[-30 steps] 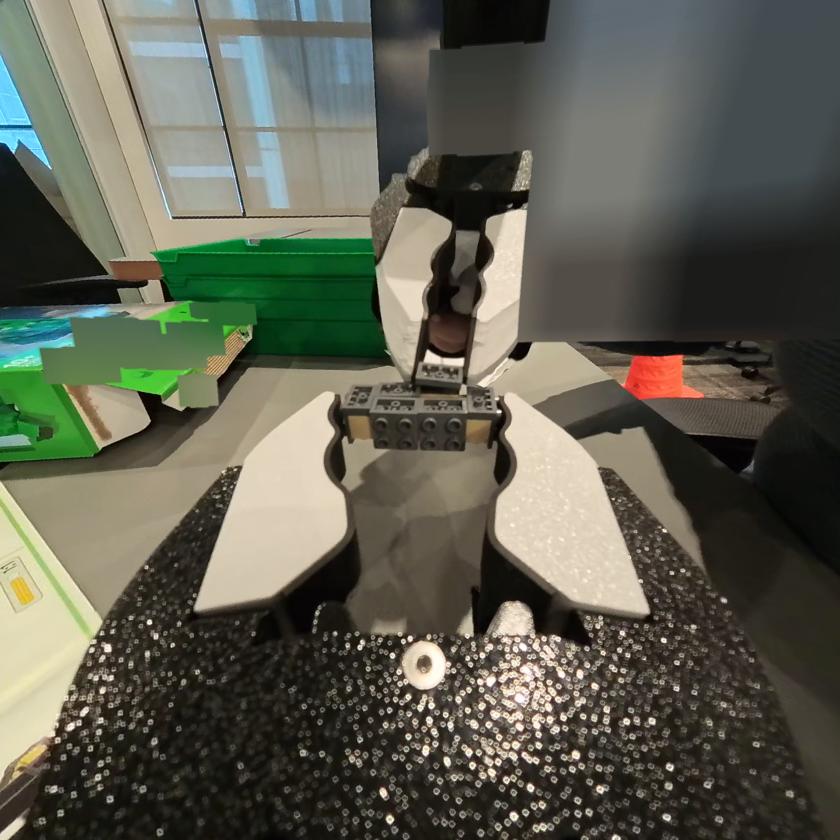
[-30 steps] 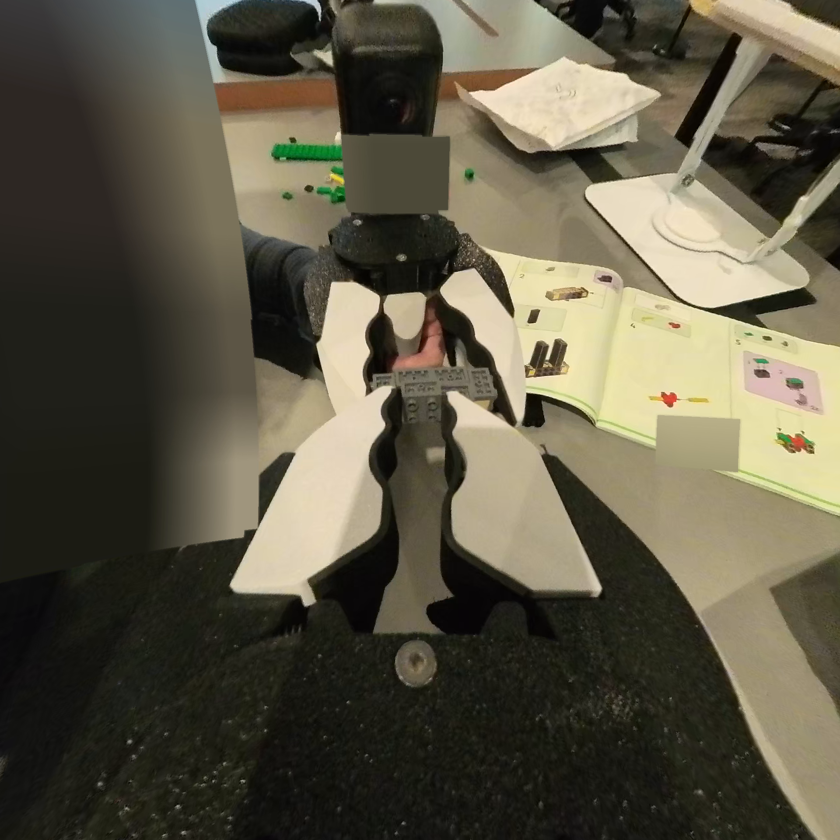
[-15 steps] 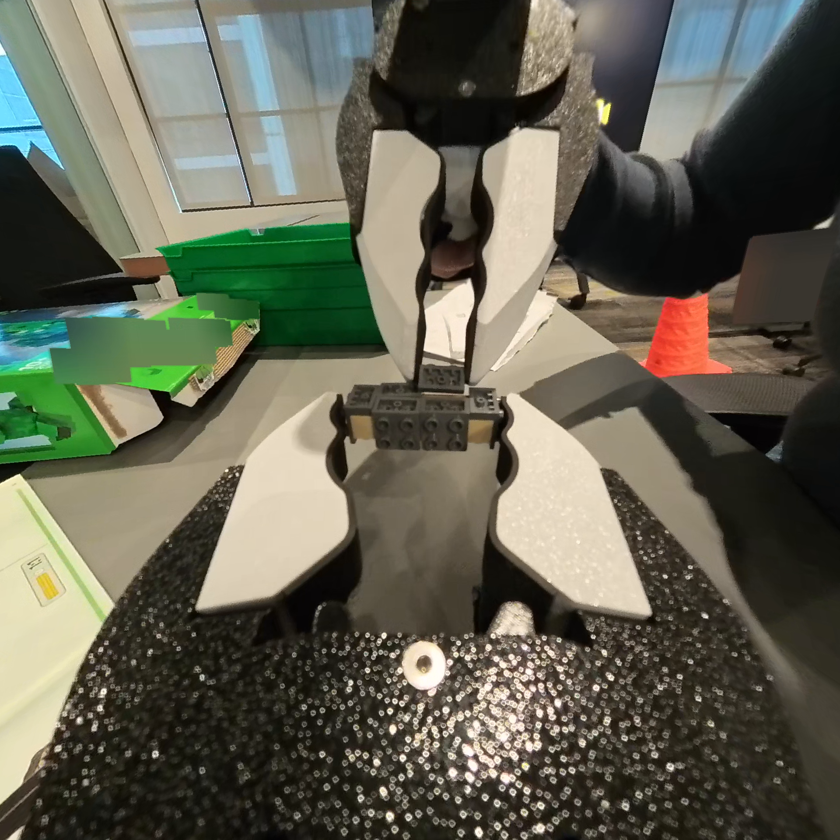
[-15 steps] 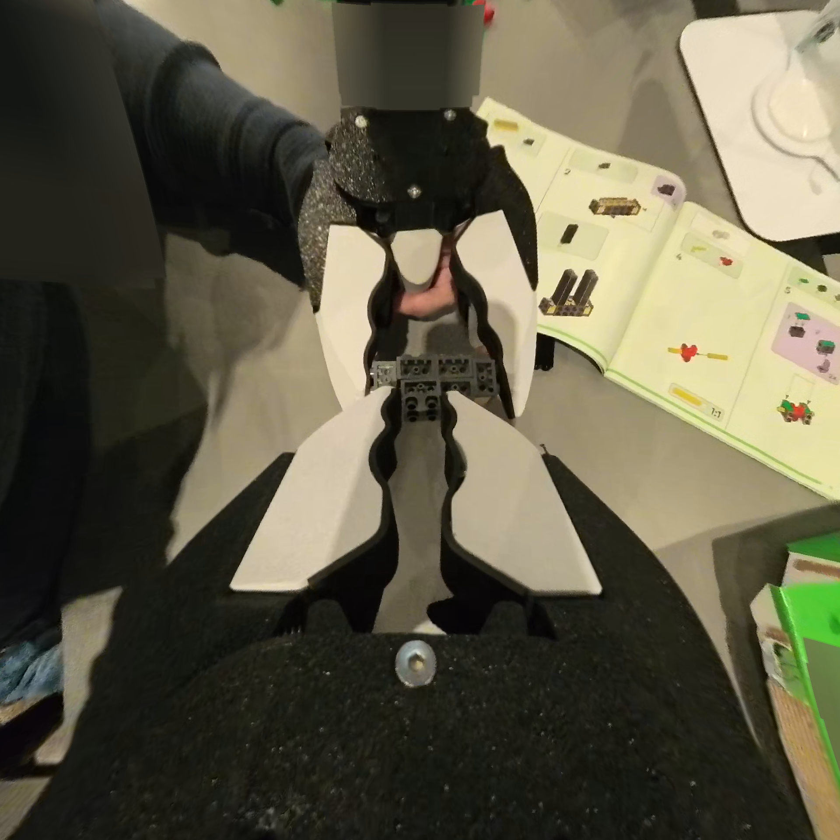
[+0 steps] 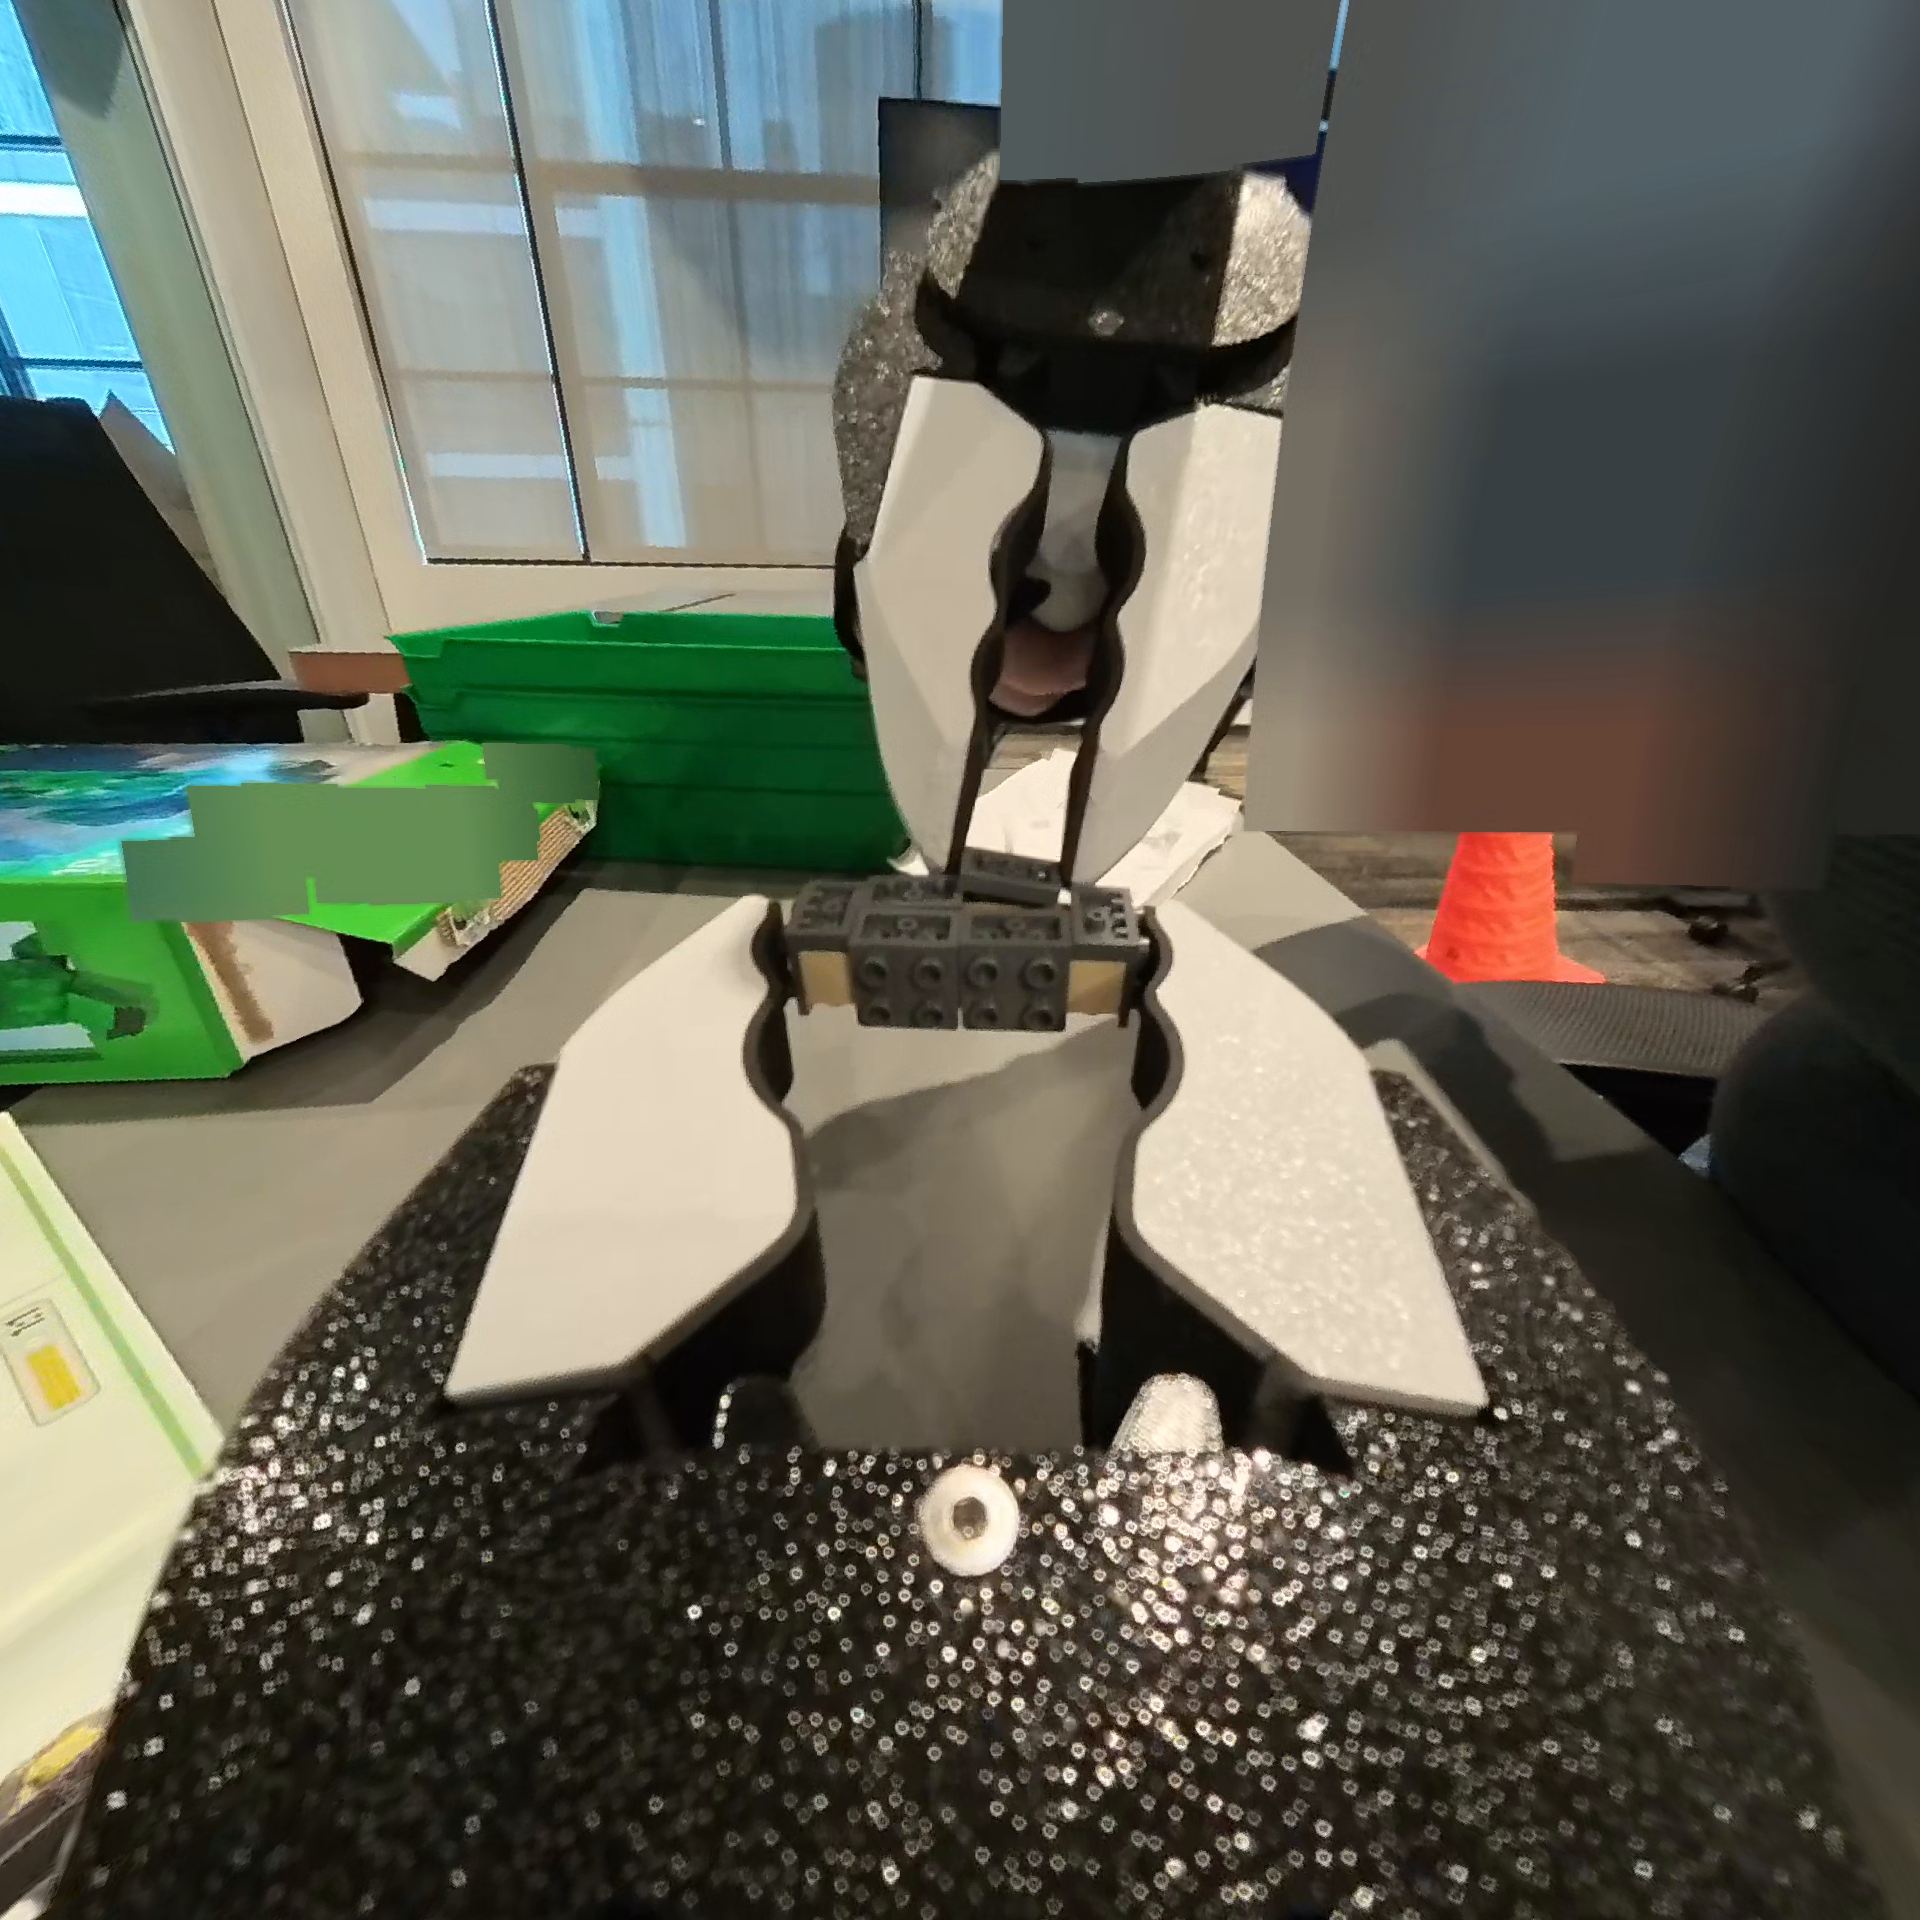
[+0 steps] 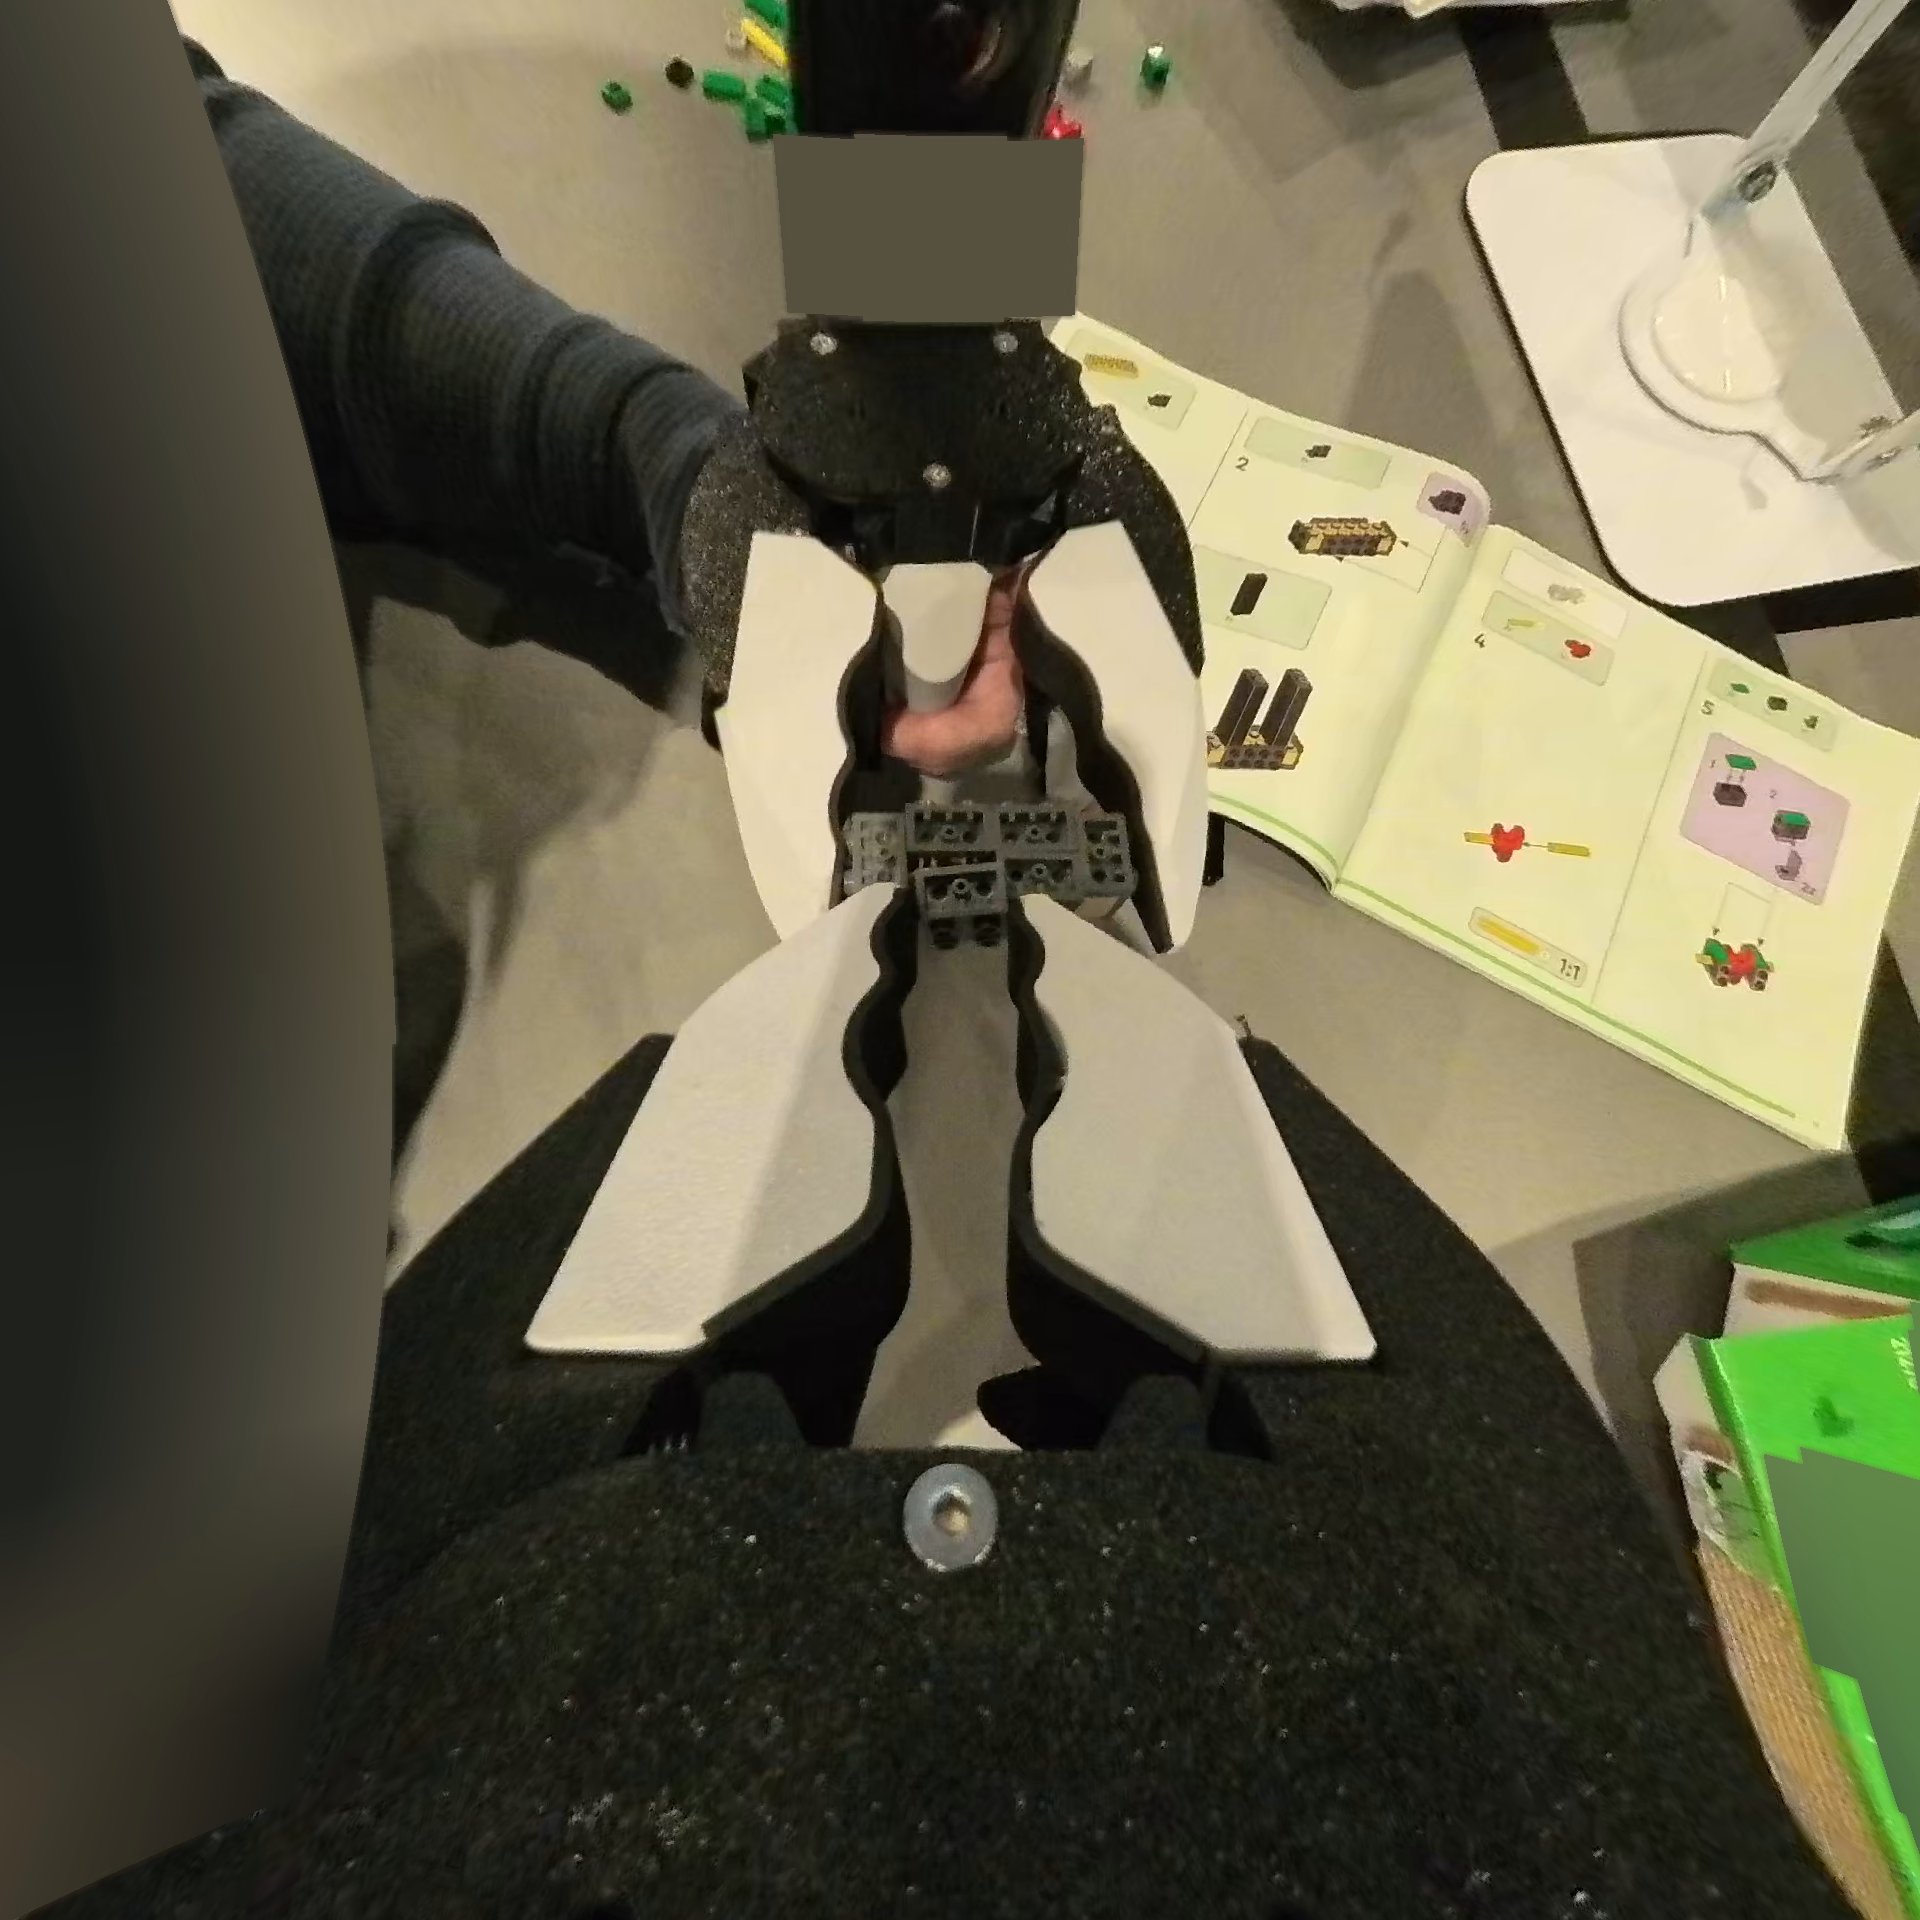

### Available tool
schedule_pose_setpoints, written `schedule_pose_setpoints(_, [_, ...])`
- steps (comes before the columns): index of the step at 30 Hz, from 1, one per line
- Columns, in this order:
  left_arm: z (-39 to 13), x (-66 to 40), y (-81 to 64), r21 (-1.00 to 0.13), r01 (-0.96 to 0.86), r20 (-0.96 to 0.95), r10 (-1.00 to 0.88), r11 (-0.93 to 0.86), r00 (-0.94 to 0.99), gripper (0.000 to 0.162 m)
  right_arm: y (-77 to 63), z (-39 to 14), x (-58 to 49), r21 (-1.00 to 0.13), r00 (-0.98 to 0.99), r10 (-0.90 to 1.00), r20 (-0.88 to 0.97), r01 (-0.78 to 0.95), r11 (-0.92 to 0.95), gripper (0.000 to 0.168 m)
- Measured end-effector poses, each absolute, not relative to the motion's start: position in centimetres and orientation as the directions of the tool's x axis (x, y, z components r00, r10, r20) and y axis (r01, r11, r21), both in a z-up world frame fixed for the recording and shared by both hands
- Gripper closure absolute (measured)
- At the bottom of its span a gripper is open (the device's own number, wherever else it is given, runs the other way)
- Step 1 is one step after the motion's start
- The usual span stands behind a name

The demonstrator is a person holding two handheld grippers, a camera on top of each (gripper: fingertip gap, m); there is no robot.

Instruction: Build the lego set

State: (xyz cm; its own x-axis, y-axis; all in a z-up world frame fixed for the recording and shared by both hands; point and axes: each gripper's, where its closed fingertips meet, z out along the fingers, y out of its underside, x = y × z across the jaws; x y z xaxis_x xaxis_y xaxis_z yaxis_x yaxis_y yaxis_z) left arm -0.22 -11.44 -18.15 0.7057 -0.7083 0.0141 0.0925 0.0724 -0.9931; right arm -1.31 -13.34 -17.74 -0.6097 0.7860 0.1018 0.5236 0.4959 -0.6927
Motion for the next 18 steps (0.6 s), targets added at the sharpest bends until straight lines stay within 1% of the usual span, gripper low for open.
schedule_pose_setpoints(6, [-17.8, -0.3, -11.5, -0.990, 0.114, 0.024, -0.709, 0.081, 0.705, 0.098, -13.4, -17.5, -1.4, -0.715, -0.569, 0.821, 0.058, 0.550, 0.432, 0.152])
schedule_pose_setpoints(13, [-16.9, -1.0, -11.5, -0.985, 0.102, -0.018, -0.665, 0.141, 0.747, 0.098, -13.4, -16.9, -1.8, -0.754, -0.465, 0.874, -0.138, 0.622, 0.212, 0.151])
schedule_pose_setpoints(15, [-17.0, -0.9, -11.5, -0.986, 0.086, -0.031, -0.663, 0.143, 0.748, 0.098, -13.5, -17.0, -1.7, -0.749, -0.472, 0.868, -0.151, 0.628, 0.212, 0.151])
schedule_pose_setpoints(18, [-17.0, -0.7, -11.5, -0.986, 0.087, -0.030, -0.673, 0.140, 0.739, 0.098, -13.5, -17.0, -1.5, -0.733, -0.505, 0.854, -0.123, 0.626, 0.265, 0.150])
